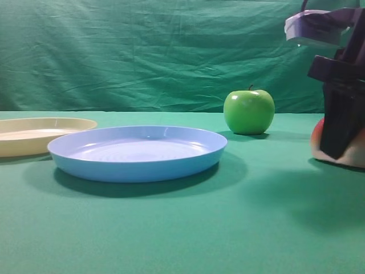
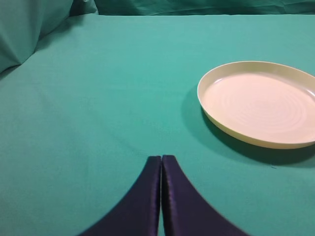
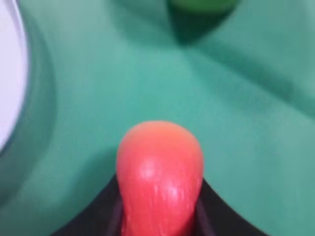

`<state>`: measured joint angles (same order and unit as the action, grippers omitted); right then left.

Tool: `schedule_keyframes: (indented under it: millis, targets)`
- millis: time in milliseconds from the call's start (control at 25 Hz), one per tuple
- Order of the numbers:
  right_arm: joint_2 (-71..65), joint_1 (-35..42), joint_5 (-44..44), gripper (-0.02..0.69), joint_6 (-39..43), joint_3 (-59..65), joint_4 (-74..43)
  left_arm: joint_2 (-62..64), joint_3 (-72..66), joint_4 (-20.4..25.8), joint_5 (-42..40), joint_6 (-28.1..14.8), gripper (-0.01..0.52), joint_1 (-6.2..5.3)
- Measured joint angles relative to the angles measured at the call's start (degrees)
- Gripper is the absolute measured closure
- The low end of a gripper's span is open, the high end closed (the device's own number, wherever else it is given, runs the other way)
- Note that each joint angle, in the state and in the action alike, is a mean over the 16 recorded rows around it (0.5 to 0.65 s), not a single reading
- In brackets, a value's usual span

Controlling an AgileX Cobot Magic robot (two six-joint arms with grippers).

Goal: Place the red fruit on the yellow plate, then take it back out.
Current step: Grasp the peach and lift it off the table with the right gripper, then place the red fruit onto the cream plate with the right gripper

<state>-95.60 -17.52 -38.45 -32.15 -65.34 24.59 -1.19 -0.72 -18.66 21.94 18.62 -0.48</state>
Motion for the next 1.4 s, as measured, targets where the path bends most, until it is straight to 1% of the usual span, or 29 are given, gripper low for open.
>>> schedule_keyframes:
  millis: [160, 360, 520, 840, 1000, 1200, 1320, 1400]
  targets:
    - [-0.43, -1.89, -2.07, 0.463, -1.85, -8.74, 4.71, 0.00, 0.00, 0.00, 0.00, 0.00, 0.514, 0.00]
    - [-3.59, -6.32, -2.95, 0.465, -5.15, -19.19, 10.13, 0.00, 0.00, 0.00, 0.00, 0.00, 0.514, 0.00]
    - [-8.44, -11.12, -2.82, 0.465, -8.10, -26.99, 12.35, 0.00, 0.00, 0.00, 0.00, 0.00, 0.514, 0.00]
    - [-21.53, -20.08, -1.80, 0.465, -13.12, -41.04, 12.89, 0.00, 0.00, 0.00, 0.00, 0.00, 0.514, 0.00]
    - [-27.56, -23.24, -0.43, 0.465, -16.07, -45.76, 13.00, 0.00, 0.00, 0.00, 0.00, 0.00, 0.514, 0.00]
    - [-33.47, -25.80, 1.71, 0.462, -19.37, -48.82, 13.27, 0.00, 0.00, 0.00, 0.00, 0.00, 0.514, 0.00]
    - [-35.91, -26.75, 3.24, 0.435, -20.95, -49.49, 13.55, 0.00, 0.00, 0.00, 0.00, 0.00, 0.514, 0.00]
    - [-37.12, -27.15, 4.25, 0.397, -21.83, -49.63, 13.76, 0.00, 0.00, 0.00, 0.00, 0.00, 0.514, 0.00]
